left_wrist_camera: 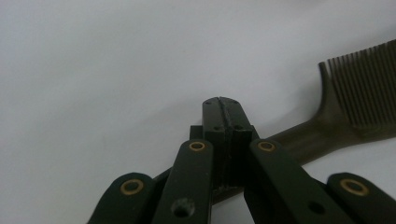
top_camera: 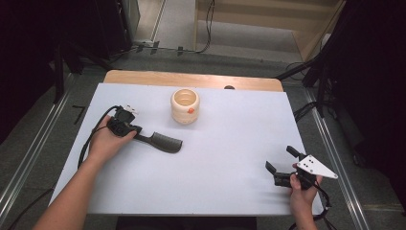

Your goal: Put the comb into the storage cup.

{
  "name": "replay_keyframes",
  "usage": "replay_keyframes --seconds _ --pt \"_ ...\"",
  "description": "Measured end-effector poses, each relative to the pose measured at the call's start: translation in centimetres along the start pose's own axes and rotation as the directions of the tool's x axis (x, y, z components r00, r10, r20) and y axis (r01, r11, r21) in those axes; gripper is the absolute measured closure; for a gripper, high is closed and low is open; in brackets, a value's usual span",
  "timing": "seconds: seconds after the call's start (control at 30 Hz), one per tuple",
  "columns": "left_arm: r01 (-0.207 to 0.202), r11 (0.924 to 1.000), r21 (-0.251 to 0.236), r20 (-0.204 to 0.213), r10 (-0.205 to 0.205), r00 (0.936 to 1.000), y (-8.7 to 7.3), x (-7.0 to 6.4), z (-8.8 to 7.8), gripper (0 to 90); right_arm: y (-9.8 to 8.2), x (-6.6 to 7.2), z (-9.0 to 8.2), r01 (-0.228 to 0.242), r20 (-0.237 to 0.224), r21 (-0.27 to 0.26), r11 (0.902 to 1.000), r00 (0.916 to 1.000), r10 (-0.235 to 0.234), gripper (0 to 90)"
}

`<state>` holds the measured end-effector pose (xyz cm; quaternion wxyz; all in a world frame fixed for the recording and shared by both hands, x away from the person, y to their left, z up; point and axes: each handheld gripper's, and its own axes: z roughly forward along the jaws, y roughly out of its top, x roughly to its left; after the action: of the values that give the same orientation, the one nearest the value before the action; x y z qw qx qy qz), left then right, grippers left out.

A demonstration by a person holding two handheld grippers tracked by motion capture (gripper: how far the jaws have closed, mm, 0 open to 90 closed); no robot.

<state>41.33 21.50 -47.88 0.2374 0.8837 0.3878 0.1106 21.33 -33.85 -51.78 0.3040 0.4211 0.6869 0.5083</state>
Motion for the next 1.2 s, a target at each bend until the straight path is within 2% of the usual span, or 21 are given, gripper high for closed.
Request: replay_keyframes --seconds 0.27,0.4,0.53,0.67,0.87,0.97,1.0,1.03,1.07,1.1,1.13,1.2 --pt "0.035 0.9994 -0.007 -0.006 -0.035 0.9994 -0.8 1.0 -0.5 89.8 0.0 0.0 0.0 0.002 0.002 0.003 1.0 1.0 -0.002 0.0" --pt "0.014 0.9998 0.012 0.022 -0.014 0.9997 -1.2 0.7 -0.8 90.0 0.0 0.0 0.0 0.002 0.002 0.004 1.0 1.0 -0.002 0.0" --pt "-0.025 0.9994 0.026 0.044 0.024 0.9987 -1.9 0.0 -1.4 90.0 0.0 0.1 0.0 0.002 0.001 0.004 1.0 1.0 -0.002 0.0" --pt "-0.032 0.9992 0.024 0.056 0.03 0.998 -2.4 -0.3 -1.7 90.0 0.0 0.1 0.0 0.002 0.002 0.005 1.0 1.0 -0.002 0.0" --pt "-0.041 0.999 0.016 0.104 0.039 0.9939 -3.3 -1.1 -2.1 90.0 0.0 0.1 0.1 0.001 0.004 0.006 1.0 1.0 -0.001 0.0" --pt "-0.047 0.9988 0.017 0.103 0.045 0.9937 -3.4 -1.3 -2.2 90.0 0.0 0.1 0.1 0.001 0.004 0.007 1.0 1.0 -0.001 0.0" --pt "-0.045 0.999 0.01 0.087 0.044 0.9952 -3.4 -1.3 -2.4 90.0 0.0 0.1 0.1 0.002 0.005 0.009 1.0 1.0 -0.002 0.0" --pt "-0.045 0.999 0.01 0.087 0.044 0.9952 -3.4 -1.3 -2.4 89.2 0.0 0.1 0.1 0.002 0.005 0.008 1.0 1.0 -0.002 0.0" --pt "-0.025 0.9994 -0.023 0.079 0.026 0.9965 -3.3 -1.2 -2.8 84.1 0.0 0.1 0.1 0.003 0.003 0.009 1.0 1.0 -0.003 0.0" --pt "-0.025 0.9994 -0.023 0.079 0.026 0.9965 -3.3 -1.2 -2.8 79.4 0.0 0.1 0.1 0.003 0.003 0.009 1.0 1.0 -0.003 0.0" --pt "-0.019 0.9983 -0.055 0.072 0.023 0.9972 -3.0 -1.1 -3.3 75.5 0.0 0.1 0.1 0.003 0.003 0.009 1.0 1.0 -0.004 0.0" --pt "-0.014 0.9977 -0.066 0.076 0.019 0.9969 -2.8 -1.1 -3.5 68.2 0.0 0.1 0.1 0.001 0.005 0.007 1.0 1.0 -0.001 0.0"
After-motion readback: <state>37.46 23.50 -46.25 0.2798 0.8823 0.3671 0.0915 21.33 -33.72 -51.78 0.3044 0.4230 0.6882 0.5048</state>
